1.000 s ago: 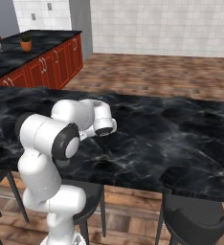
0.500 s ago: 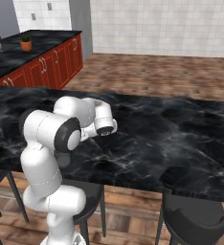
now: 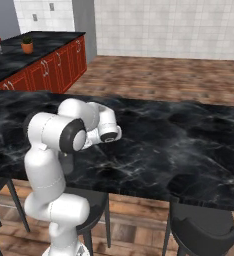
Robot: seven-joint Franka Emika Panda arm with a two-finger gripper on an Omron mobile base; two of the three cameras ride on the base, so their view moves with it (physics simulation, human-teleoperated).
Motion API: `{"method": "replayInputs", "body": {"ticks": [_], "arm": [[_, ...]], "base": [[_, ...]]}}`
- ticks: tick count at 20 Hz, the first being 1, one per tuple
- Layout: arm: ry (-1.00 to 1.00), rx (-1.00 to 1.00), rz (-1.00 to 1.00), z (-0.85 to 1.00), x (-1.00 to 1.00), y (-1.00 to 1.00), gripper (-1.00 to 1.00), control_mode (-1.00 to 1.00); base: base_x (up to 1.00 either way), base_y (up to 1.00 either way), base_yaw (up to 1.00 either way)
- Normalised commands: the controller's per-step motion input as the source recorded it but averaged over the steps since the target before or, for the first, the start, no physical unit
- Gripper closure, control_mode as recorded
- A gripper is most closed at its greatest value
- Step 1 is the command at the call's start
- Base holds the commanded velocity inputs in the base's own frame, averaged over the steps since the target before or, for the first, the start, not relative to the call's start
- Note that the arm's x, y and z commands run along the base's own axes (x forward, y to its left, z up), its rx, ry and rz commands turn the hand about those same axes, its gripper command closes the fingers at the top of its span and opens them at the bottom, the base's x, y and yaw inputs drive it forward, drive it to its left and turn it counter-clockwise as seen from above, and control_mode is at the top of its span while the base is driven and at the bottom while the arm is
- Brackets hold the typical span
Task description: Take a straw from the drawer in front and place it inside the glass cup on the dining counter.
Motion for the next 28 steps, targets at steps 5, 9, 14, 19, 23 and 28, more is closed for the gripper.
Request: {"method": "replayInputs", "body": {"ticks": [5, 9, 14, 19, 23, 28], "arm": [[0.00, 0.00, 0.00, -0.15, 0.15, 0.09, 1.00, -1.00], [0.00, 0.00, 0.00, -0.19, 0.21, 0.14, 1.00, -1.00], [0.00, 0.00, 0.00, -0.29, 0.16, 0.16, 1.00, -1.00], [0.00, 0.00, 0.00, -0.32, 0.14, 0.18, 1.00, -1.00], [0.00, 0.00, 0.00, -0.29, 0.02, 0.09, 1.00, -1.00], [0.00, 0.00, 0.00, -0.09, -0.24, 0.02, 1.00, -1.00]], "base": [[0.00, 0.00, 0.00], [0.00, 0.00, 0.00], [0.00, 0.00, 0.00], [0.00, 0.00, 0.00], [0.00, 0.00, 0.00], [0.00, 0.00, 0.00]]}}
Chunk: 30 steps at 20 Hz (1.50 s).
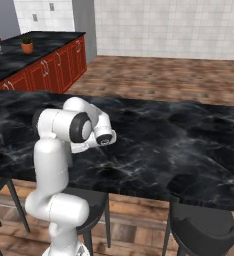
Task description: Take a straw from the drawer in front and place it inside the glass cup on the dining counter.
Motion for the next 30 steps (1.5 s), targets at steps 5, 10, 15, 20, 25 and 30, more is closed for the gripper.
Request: {"method": "replayInputs", "body": {"ticks": [5, 10, 15, 20, 25, 30], "arm": [[0.00, 0.00, 0.00, 0.00, -0.53, 0.00, -1.00, -1.00], [0.00, 0.00, 0.00, 0.01, -0.62, 0.00, -1.00, -1.00], [-0.02, 0.00, 0.00, 0.15, -0.43, -0.10, -1.00, -1.00], [-0.03, -0.01, 0.00, 0.21, -0.05, -0.17, -1.00, -1.00], [-0.02, -0.01, 0.00, 0.22, 0.00, -0.22, -1.00, -1.00], [-0.01, -0.01, 0.00, 0.22, 0.00, -0.37, -1.00, -1.00]], "base": [[0.00, 0.00, 0.00], [0.00, 0.00, 0.00], [0.00, 0.00, 0.00], [0.00, 0.00, 0.00], [0.00, 0.00, 0.00], [0.00, 0.00, 0.00]]}}
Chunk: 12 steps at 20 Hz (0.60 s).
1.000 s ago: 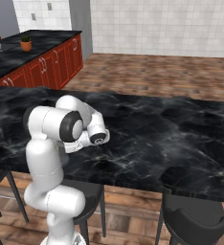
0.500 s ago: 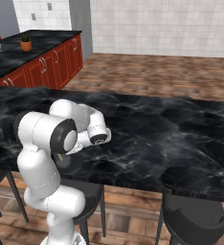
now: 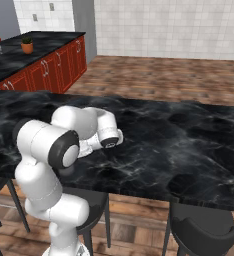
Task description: Take a straw from the drawer in front and place it inside the glass cup on the dining counter.
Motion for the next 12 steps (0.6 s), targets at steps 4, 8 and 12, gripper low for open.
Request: {"method": "replayInputs", "body": {"ticks": [4, 8, 12], "arm": [[-0.02, 0.00, 0.00, 0.27, -0.02, -0.29, -1.00, -1.00], [-0.11, -0.09, 0.00, 0.62, -0.26, -0.18, -1.00, -1.00], [-0.19, -0.20, 0.00, 0.97, -0.43, -0.03, -1.00, -1.00]], "base": [[0.00, 0.00, 0.00], [0.00, 0.00, 0.00], [0.00, 0.00, 0.00]]}}
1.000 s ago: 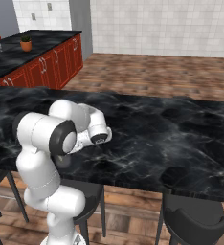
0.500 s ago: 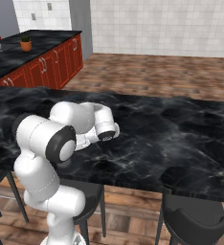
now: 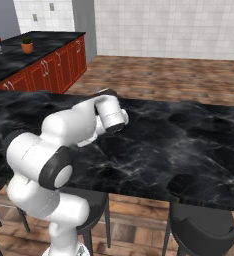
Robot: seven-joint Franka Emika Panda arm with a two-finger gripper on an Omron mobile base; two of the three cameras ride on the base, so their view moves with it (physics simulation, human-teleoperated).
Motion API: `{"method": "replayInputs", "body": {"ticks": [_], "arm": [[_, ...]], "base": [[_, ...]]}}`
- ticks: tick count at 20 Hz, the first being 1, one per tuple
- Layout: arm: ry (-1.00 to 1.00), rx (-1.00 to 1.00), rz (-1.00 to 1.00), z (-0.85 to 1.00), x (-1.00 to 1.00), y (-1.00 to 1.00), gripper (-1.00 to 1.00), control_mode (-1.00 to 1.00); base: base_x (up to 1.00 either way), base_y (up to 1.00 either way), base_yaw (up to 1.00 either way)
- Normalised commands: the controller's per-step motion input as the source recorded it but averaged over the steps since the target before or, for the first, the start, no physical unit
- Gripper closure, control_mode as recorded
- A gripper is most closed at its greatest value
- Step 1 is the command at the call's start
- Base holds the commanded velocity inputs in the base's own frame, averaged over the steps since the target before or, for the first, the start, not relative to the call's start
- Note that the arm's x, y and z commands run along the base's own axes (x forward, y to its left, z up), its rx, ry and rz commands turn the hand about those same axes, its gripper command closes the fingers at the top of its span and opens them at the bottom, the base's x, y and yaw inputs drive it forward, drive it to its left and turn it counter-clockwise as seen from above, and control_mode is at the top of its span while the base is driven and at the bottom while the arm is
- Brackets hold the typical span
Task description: Take a straw from the drawer in front and place it inside the glass cup on the dining counter.
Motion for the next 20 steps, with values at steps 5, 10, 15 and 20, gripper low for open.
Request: {"method": "replayInputs", "body": {"ticks": [5, 10, 15, 20], "arm": [[-0.29, -0.30, 0.00, 1.00, -0.54, 0.00, -1.00, -1.00], [-0.31, -0.29, 0.00, 0.95, -0.64, 0.00, -1.00, -1.00], [-0.28, -0.27, 0.00, 0.69, -0.86, 0.00, -1.00, -1.00], [-0.18, -0.24, 0.00, 0.38, -0.91, 0.00, -1.00, -1.00]], "base": [[0.00, 0.00, 0.00], [0.00, 0.00, 0.00], [0.00, 0.00, 0.00], [0.00, 0.00, 0.00]]}}
